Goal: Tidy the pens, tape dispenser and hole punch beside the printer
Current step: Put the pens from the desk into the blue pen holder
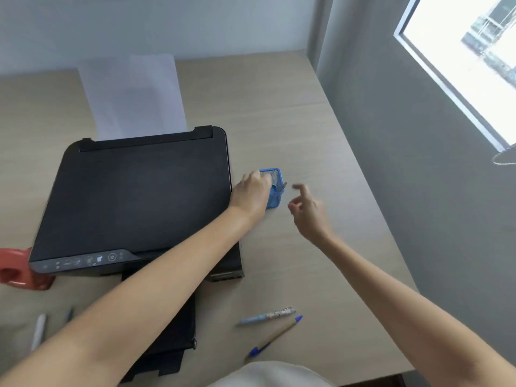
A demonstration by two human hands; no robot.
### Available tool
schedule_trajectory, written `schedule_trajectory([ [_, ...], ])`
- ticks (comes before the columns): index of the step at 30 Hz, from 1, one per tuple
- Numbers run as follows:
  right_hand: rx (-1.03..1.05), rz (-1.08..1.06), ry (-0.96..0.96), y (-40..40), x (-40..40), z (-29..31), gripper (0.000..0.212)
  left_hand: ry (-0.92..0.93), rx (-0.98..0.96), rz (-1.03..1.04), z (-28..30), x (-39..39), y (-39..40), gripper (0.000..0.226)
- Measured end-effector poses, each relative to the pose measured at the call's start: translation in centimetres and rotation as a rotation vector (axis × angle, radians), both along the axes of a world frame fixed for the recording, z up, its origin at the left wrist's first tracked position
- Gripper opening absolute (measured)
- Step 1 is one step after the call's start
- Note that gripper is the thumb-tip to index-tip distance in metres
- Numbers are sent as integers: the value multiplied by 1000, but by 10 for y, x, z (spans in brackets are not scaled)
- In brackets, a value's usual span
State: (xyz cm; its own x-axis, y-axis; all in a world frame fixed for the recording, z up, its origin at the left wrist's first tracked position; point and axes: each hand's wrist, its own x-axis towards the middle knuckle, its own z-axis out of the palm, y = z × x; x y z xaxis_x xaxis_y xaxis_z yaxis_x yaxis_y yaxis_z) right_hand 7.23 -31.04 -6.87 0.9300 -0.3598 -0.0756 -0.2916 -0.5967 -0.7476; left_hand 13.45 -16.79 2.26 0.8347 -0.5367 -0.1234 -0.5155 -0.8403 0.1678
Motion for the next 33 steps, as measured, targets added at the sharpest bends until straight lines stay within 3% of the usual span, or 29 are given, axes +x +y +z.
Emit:
schedule_trajectory([
  [3,-40,304,159,13,-66,-28,17,-32,-142,-205,-13,-58,39,18],
  [6,-66,602,378,27,-117,-47,22,204,6,-392,-42,-116,81,14],
  [8,-184,721,372,31,-128,-55,27,344,124,-485,-62,-140,99,15],
  [10,-282,766,346,32,-130,-55,26,415,160,-509,-77,-159,105,19],
  [14,-377,823,327,29,-131,-55,22,541,210,-364,-96,-181,97,36],
  [16,-332,738,306,18,-129,-54,15,558,312,-371,-99,-184,90,40],
  [21,-88,150,189,-25,-106,-30,4,561,412,-364,-87,-180,77,26],
  [26,224,-164,-79,-59,-64,15,14,506,196,-161,-15,-133,49,20],
  [28,266,-227,-152,-63,-41,31,12,315,99,-61,19,-98,37,16],
  [30,181,-221,-147,-59,-16,40,13,107,51,26,43,-60,26,11],
  [33,47,-172,-83,-44,20,47,20,82,37,124,61,-6,7,10],
])
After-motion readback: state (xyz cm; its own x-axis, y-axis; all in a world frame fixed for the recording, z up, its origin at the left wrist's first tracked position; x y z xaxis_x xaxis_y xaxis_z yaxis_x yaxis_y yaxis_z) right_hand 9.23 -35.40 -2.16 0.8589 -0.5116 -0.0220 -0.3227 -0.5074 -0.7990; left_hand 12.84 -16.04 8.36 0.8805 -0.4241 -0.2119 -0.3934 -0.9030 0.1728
